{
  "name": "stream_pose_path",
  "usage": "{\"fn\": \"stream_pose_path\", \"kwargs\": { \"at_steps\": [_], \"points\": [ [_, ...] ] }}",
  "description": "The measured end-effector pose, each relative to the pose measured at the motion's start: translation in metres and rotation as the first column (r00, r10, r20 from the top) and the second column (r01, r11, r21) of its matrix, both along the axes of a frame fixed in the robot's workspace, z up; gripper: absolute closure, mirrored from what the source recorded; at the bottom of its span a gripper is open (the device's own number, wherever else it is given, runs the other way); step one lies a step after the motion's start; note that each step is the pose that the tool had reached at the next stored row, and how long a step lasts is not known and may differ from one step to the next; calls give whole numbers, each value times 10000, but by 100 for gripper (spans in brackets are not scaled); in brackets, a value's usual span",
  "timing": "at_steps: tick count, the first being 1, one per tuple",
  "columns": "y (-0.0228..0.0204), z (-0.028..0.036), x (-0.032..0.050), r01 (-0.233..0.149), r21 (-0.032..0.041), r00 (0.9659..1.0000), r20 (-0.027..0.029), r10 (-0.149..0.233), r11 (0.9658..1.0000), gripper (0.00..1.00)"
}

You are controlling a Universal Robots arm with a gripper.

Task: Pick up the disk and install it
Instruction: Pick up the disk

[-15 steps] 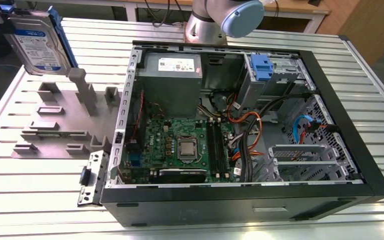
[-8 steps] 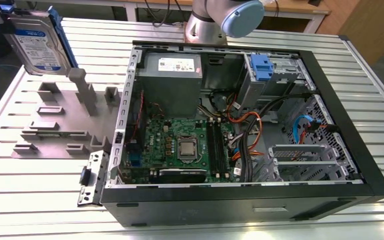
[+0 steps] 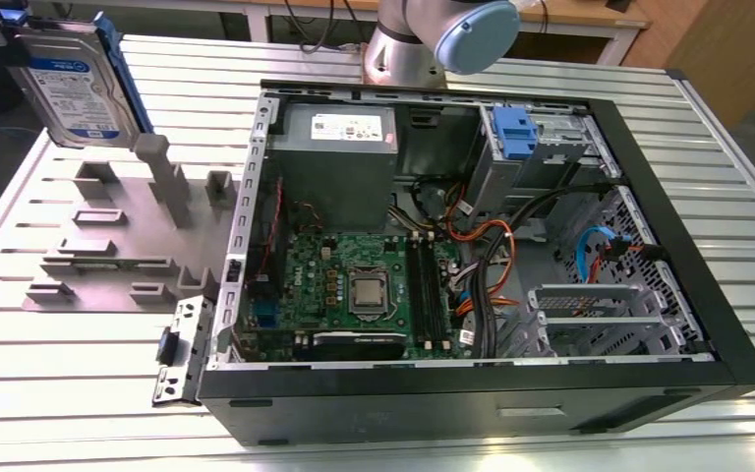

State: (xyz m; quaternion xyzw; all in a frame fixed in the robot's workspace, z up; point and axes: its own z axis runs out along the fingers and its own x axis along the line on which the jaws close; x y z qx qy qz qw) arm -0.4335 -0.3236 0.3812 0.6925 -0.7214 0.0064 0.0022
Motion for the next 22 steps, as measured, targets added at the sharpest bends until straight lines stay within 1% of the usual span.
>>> {"fn": "stream_pose_path", "kwargs": {
  "at_steps": [16,22],
  "points": [
    [0,25,0,0,-2,10000,-1,0,10000,64],
    [0,55,0,0,0,10000,-2,0,10000,64]
  ]
}}
